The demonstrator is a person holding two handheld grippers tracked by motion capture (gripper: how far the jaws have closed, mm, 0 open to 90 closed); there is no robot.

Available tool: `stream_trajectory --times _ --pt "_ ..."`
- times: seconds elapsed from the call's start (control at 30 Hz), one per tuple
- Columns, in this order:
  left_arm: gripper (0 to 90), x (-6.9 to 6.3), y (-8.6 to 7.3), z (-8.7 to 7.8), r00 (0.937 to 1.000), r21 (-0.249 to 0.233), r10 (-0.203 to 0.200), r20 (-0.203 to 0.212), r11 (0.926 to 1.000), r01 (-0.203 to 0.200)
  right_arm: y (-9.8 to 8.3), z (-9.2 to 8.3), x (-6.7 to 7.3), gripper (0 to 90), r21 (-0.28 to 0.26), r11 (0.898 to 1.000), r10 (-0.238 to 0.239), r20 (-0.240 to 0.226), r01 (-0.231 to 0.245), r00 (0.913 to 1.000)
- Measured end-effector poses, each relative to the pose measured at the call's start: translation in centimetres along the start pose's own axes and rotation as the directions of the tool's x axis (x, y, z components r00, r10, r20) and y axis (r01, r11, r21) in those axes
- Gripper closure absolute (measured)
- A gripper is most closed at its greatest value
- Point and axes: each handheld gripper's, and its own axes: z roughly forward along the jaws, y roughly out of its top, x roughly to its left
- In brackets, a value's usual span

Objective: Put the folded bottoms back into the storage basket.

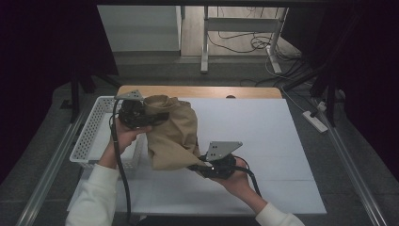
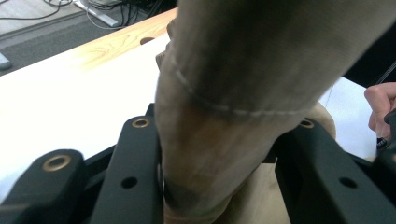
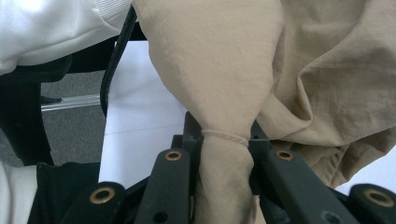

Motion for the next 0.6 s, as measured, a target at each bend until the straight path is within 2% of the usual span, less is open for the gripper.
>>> stream_trajectory --times 0.6 --pt "62.6 0.2 0.0 -1.7 0.9998 -0.014 0.007 -0.019 0.9999 -0.007 0.9 1.1 -0.2 76.8 -0.014 1.0 -0.011 -0.016 0.011 0.9998"
